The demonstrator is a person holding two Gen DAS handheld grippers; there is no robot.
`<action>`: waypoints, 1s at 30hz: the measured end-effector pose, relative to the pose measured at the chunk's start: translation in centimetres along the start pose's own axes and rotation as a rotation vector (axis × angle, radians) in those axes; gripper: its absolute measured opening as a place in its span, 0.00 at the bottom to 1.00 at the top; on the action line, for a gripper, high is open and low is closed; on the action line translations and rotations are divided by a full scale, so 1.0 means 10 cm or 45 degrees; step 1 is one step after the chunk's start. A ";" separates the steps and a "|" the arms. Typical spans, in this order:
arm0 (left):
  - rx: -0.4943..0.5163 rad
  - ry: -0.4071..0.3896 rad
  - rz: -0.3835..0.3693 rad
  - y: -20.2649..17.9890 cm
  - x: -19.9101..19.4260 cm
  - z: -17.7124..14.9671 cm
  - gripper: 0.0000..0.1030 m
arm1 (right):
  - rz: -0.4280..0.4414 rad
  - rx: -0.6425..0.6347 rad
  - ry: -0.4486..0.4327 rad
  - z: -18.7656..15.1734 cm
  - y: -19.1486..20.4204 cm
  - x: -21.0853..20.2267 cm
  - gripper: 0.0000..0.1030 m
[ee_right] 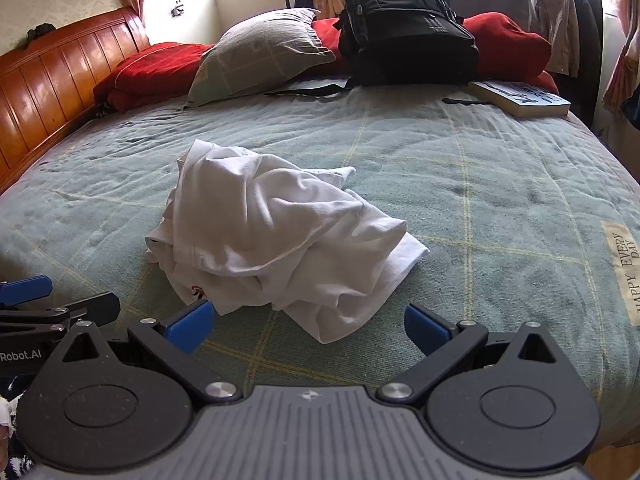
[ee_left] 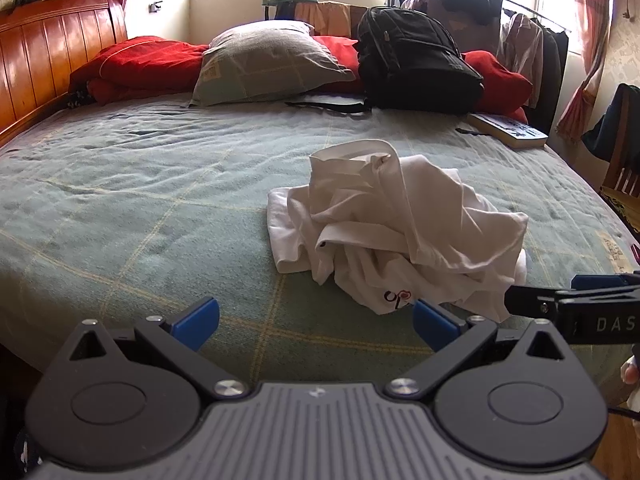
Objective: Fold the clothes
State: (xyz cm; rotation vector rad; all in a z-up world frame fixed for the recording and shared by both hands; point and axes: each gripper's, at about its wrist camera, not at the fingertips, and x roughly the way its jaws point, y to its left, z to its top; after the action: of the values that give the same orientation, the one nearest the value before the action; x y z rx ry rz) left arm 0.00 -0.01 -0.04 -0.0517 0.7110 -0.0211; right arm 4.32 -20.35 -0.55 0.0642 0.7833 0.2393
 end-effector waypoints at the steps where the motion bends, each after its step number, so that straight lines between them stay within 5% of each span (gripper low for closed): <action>1: 0.006 0.001 0.004 0.00 0.01 -0.01 0.99 | -0.003 -0.001 0.000 0.00 0.00 0.00 1.00; 30: 0.000 0.006 -0.032 -0.02 0.05 -0.04 0.99 | -0.010 -0.023 0.002 -0.01 0.01 0.00 1.00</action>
State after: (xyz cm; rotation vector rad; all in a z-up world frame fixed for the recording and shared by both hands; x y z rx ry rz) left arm 0.08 -0.26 -0.69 -0.0602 0.7151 -0.0451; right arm 4.22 -20.30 -0.60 0.0441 0.7830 0.2390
